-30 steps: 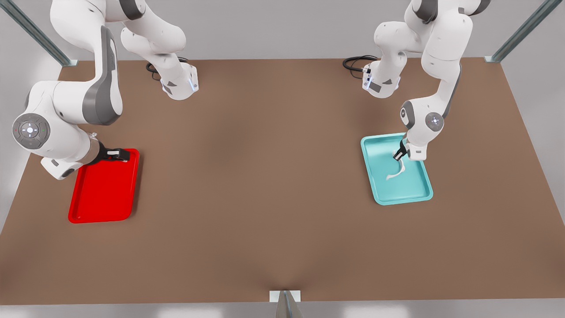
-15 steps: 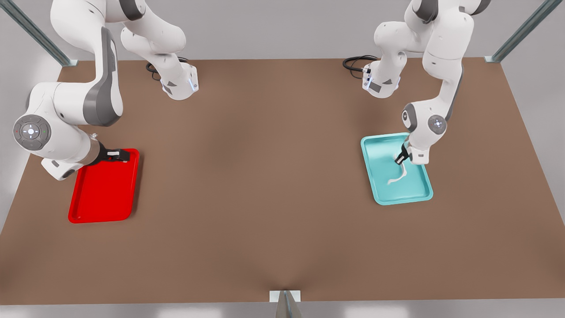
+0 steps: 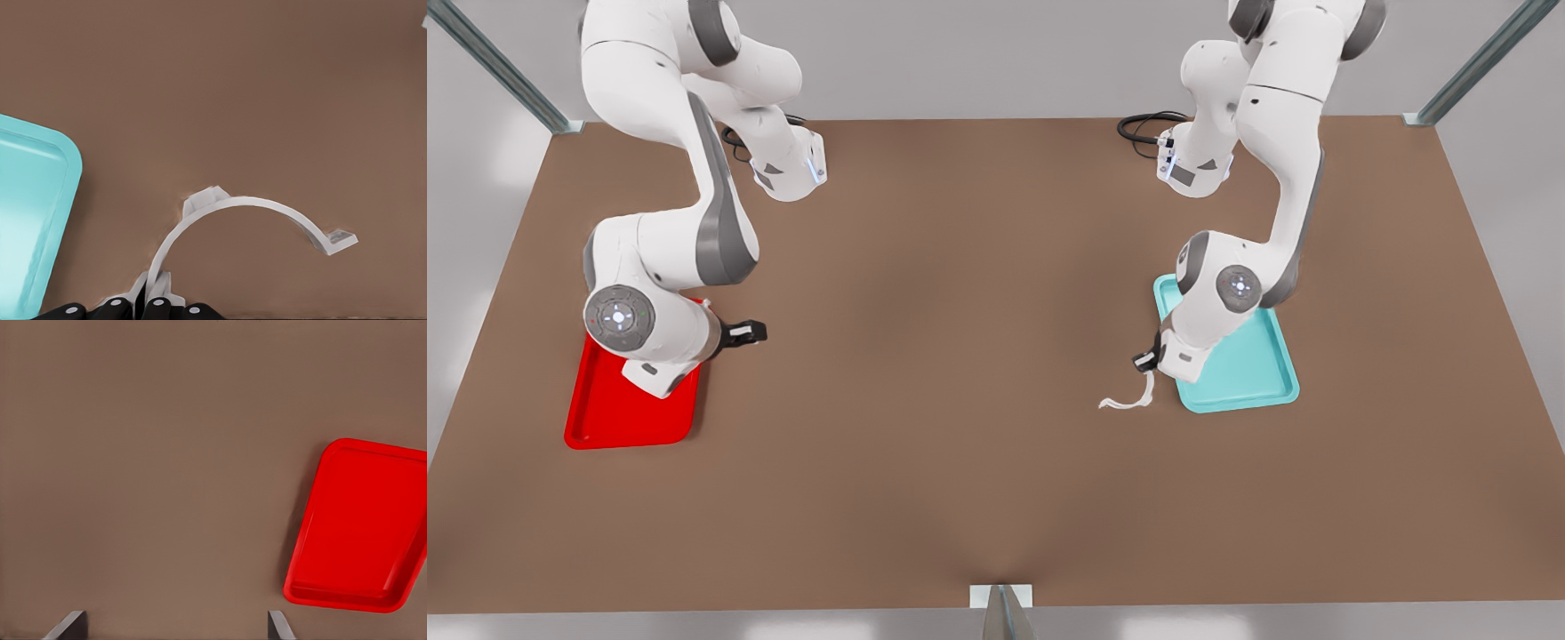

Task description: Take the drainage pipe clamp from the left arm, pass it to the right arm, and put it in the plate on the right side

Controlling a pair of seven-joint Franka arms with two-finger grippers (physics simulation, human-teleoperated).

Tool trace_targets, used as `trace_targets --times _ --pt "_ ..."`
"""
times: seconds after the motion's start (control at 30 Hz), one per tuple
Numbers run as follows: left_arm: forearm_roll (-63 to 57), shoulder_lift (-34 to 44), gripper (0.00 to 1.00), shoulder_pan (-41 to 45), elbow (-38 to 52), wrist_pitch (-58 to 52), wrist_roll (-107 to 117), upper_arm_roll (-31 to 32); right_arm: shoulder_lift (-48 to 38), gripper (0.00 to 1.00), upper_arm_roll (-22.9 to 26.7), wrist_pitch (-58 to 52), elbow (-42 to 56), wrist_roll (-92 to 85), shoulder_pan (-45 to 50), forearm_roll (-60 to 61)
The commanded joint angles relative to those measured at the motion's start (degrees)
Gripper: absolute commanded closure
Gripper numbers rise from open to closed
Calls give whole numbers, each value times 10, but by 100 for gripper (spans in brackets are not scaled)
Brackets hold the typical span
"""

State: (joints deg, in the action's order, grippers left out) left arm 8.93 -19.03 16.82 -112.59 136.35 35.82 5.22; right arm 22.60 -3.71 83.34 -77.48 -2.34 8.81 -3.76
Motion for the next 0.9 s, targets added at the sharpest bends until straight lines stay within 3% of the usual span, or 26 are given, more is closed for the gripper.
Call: trace_targets --times 0.0,0.17,0.23,0.4,0.63,0.87 --pt "-26 -27 79 19 42 -43 128 20 22 0 -16 42 8 -145 11 43" --pt "-47 -86 79 109 132 -49 284 20 83 0 -82 169 7 -204 25 77" --pt "-66 -140 79 137 231 -107 341 20 96 1 -85 204 8 -247 33 77" --pt "-91 -199 79 169 327 -151 423 19 116 1 -85 278 7 -498 38 78" --pt "-140 -203 79 189 337 -154 427 20 119 1 -85 338 0 -617 43 76" --pt "-131 -212 79 189 355 -153 451 20 158 1 -85 452 4 -620 86 76"
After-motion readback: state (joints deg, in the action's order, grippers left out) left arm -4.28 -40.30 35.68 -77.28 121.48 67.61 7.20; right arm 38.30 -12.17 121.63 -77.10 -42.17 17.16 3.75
